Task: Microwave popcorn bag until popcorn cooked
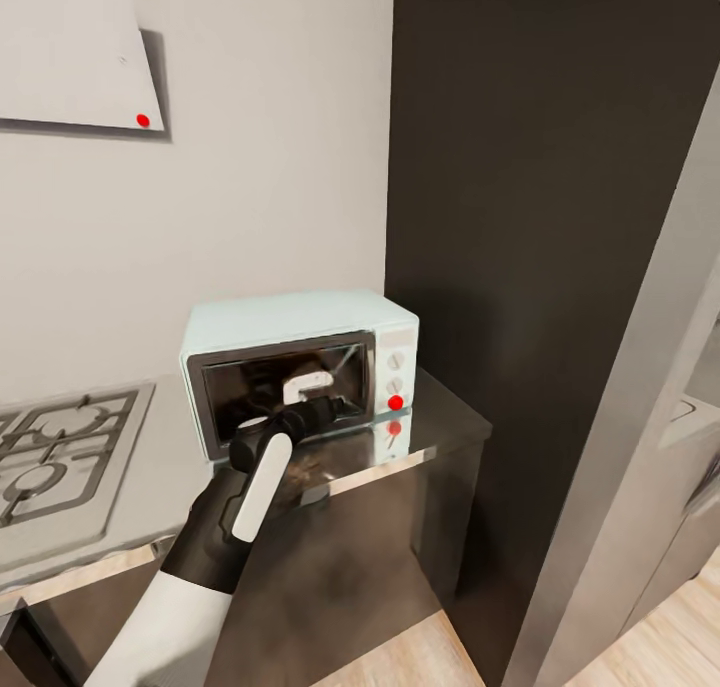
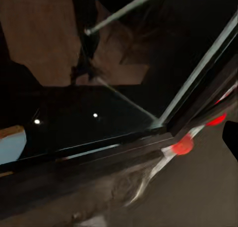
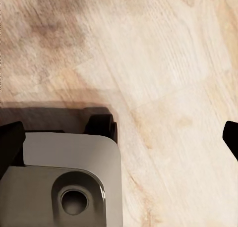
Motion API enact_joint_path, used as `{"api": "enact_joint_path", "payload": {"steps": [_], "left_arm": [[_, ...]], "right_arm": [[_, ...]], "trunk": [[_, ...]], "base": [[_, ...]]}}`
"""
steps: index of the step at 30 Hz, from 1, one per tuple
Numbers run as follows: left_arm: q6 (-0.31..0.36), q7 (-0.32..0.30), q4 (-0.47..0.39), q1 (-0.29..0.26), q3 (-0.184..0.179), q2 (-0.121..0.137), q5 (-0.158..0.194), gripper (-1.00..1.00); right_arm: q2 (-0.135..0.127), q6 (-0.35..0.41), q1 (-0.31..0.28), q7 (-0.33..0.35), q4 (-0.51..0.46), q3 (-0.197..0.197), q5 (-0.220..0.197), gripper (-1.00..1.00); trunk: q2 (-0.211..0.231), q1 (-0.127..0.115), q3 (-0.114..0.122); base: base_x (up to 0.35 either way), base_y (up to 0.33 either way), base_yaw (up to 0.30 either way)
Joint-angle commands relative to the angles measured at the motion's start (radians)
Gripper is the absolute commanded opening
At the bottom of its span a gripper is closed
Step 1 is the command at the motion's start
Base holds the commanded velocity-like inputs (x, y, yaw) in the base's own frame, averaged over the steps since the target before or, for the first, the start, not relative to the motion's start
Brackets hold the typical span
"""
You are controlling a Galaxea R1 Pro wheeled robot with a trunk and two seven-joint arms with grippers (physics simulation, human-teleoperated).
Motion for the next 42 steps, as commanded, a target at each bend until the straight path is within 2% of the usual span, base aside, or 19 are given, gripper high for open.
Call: {"api": "enact_joint_path", "payload": {"steps": [1, 12, 23, 24, 25, 26, 27, 29, 30, 31, 32, 34, 35, 37, 38, 40, 41, 42], "left_arm": [[0.002, 0.009, -0.001, -0.001, -0.002, 0.000, 0.011, 1.00], [0.002, 0.008, -0.009, -0.001, -0.001, 0.000, 0.008, 1.00], [0.007, 0.007, -0.030, -0.001, -0.009, -0.006, 0.028, 1.00], [0.008, 0.007, -0.030, -0.001, -0.010, -0.006, 0.037, 1.00], [0.011, 0.007, -0.028, -0.001, -0.035, -0.006, 0.073, 1.00], [0.012, 0.007, -0.007, -0.001, -0.128, -0.006, 0.167, 1.00], [0.008, 0.007, 0.048, -0.001, -0.218, -0.006, 0.259, 1.00], [0.002, 0.006, 0.163, -0.001, -0.327, -0.006, 0.371, 1.00], [-0.002, 0.005, 0.242, -0.001, -0.359, -0.006, 0.416, 1.00], [-0.014, 0.005, 0.311, -0.001, -0.372, -0.006, 0.444, 1.00], [-0.069, -0.001, 0.477, 0.000, -0.386, -0.006, 0.495, 1.00], [-0.196, -0.027, 0.767, 0.003, -0.397, -0.006, 0.553, 1.00], [-0.236, -0.056, 0.852, 0.002, -0.399, -0.006, 0.561, 1.00], [-0.292, -0.117, 0.970, 0.002, -0.401, -0.006, 0.570, 1.00], [-0.306, -0.127, 1.020, 0.002, -0.401, -0.006, 0.571, 1.00], [-0.349, -0.143, 1.220, 0.002, -0.400, -0.006, 0.572, 1.00], [-0.387, -0.148, 1.290, 0.011, -0.397, -0.006, 0.573, 1.00], [-0.430, -0.150, 1.319, 0.066, -0.395, -0.002, 0.575, 1.00]], "right_arm": [[0.000, 0.002, -0.001, 0.003, 0.001, -0.009, 0.010, 1.00], [0.000, 0.002, -0.001, 0.003, 0.001, -0.009, 0.010, 1.00], [-0.002, 0.000, -0.001, 0.002, 0.001, -0.009, 0.009, 1.00], [-0.002, 0.000, -0.001, 0.002, 0.001, -0.009, 0.009, 1.00], [-0.002, 0.000, -0.001, 0.002, 0.001, -0.009, 0.010, 1.00], [-0.001, 0.000, -0.001, 0.002, 0.001, -0.009, 0.010, 1.00], [-0.001, 0.000, -0.001, 0.002, 0.001, -0.009, 0.010, 1.00], [-0.001, 0.001, -0.001, 0.003, 0.001, -0.009, 0.010, 1.00], [-0.001, 0.001, -0.001, 0.003, 0.001, -0.009, 0.010, 1.00], [-0.001, 0.001, -0.001, 0.003, 0.001, -0.009, 0.010, 1.00], [-0.001, 0.001, -0.001, 0.003, 0.001, -0.009, 0.010, 1.00], [0.000, 0.001, -0.001, 0.003, 0.001, -0.008, 0.011, 1.00], [0.000, 0.002, -0.001, 0.003, 0.001, -0.008, 0.011, 1.00], [-0.002, 0.001, -0.001, 0.002, 0.001, -0.008, 0.012, 1.00], [-0.003, 0.001, -0.001, 0.002, 0.001, -0.008, 0.012, 1.00], [-0.003, 0.001, -0.001, 0.002, 0.001, -0.007, 0.013, 1.00], [-0.003, 0.001, -0.001, -0.006, 0.001, -0.006, 0.013, 1.00], [-0.003, 0.001, -0.001, -0.022, 0.000, -0.006, 0.013, 1.00]], "trunk": [[-0.001, 0.000, -0.001], [-0.001, 0.000, -0.001], [-0.001, 0.000, -0.001], [-0.001, 0.000, -0.001], [-0.001, 0.000, -0.001], [-0.001, 0.000, -0.001], [-0.001, 0.000, -0.001], [-0.001, 0.000, -0.001], [-0.001, 0.000, -0.001], [-0.001, 0.000, -0.001], [-0.001, 0.000, -0.001], [-0.001, 0.000, -0.001], [-0.001, 0.000, -0.001], [-0.001, 0.000, -0.001], [-0.001, 0.000, -0.001], [-0.001, 0.000, -0.001], [-0.001, 0.000, -0.001], [-0.001, 0.000, -0.001]], "base": [[0.293, 0.000, 0.000], [0.086, 0.000, 0.000], [-0.317, 0.000, 0.000], [-0.345, 0.000, 0.000], [-0.345, 0.000, 0.000], [-0.345, 0.000, 0.000], [-0.345, 0.000, 0.000], [-0.332, 0.000, 0.000], [-0.188, 0.000, 0.000], [-0.120, 0.000, 0.000], [-0.049, 0.000, 0.000], [-0.018, 0.000, 0.000], [-0.005, 0.000, 0.000], [-0.002, 0.000, 0.000], [0.000, 0.000, 0.000], [0.000, 0.000, 0.000], [0.000, 0.000, 0.000], [0.000, 0.000, 0.094]]}}
